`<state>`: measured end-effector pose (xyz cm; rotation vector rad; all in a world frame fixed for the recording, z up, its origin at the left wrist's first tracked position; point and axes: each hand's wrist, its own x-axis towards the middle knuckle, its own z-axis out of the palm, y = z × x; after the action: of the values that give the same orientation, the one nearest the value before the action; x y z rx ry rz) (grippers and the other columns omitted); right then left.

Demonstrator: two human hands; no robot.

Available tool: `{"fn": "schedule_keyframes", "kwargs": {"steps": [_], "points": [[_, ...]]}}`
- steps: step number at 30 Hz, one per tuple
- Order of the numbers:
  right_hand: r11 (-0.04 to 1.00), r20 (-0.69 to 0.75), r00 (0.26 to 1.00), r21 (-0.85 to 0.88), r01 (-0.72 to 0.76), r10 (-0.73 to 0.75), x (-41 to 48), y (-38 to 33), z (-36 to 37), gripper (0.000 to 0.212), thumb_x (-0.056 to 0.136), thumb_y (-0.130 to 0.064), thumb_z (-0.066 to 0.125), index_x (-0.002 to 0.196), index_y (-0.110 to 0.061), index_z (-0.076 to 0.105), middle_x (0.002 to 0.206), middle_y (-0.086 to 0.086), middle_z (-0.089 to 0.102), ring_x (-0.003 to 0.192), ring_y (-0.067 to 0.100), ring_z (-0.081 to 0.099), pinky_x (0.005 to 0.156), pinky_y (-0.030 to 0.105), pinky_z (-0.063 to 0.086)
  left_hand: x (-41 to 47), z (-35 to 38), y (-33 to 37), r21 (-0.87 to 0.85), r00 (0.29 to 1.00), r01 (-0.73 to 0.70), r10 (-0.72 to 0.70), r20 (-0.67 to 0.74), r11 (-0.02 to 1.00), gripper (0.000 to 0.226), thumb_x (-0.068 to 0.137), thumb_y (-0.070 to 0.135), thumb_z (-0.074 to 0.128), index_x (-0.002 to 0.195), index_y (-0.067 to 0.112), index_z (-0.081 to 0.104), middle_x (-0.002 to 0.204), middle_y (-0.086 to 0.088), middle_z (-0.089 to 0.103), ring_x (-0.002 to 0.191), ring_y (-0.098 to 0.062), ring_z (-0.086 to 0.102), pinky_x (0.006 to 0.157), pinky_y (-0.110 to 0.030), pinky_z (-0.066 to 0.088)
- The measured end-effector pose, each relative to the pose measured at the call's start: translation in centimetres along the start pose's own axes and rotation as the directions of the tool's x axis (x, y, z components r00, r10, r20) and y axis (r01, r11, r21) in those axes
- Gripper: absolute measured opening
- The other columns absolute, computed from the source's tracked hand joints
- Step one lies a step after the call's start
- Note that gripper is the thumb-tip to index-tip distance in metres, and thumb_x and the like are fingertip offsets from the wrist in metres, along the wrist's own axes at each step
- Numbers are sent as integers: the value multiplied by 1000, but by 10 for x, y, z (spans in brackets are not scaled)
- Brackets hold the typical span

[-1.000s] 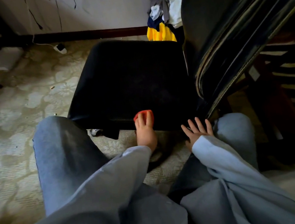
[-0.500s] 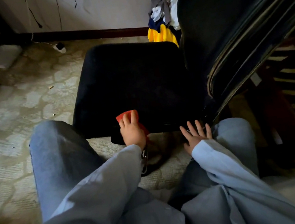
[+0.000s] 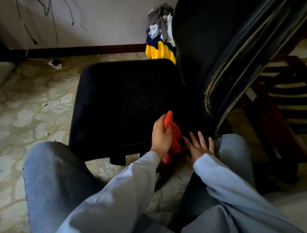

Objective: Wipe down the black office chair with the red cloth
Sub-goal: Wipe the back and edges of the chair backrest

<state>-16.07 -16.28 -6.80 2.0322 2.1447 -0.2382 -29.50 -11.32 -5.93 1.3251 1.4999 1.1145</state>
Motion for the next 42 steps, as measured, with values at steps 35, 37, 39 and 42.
{"fn": "schedule_keyframes", "kwargs": {"steps": [35,37,39,42], "points": [[807,-917,273,389,444,292,39,107,-262,61,87,-22,43,141,-28,15,150,1,4,138,5,7,112,35,20,108,55,273,264,314,-919,948,47,292,46,96,45,37,132,18,47,124,-14,54,108,-24,44,94,-25,31],[790,-913,295,396,468,282,41,105,-264,62,87,-21,43,141,-30,14,151,1,3,137,0,5,112,28,19,108,54,257,288,352,-902,934,56,323,44,96,47,36,133,22,43,124,-12,52,107,-26,47,94,-24,31],[778,-914,299,395,488,276,43,101,-264,64,88,-17,45,142,-29,13,152,4,-1,138,-3,2,112,17,18,105,53,239,287,392,-887,919,50,362,44,96,48,34,133,24,41,125,-8,48,108,-25,46,94,-22,29],[767,-914,297,397,504,278,45,94,-263,69,88,-4,50,142,-28,15,153,10,-5,136,-10,-2,105,2,17,98,48,205,267,449,-867,892,49,421,43,96,46,39,133,25,40,123,-3,40,107,-23,44,95,-20,28]]}}
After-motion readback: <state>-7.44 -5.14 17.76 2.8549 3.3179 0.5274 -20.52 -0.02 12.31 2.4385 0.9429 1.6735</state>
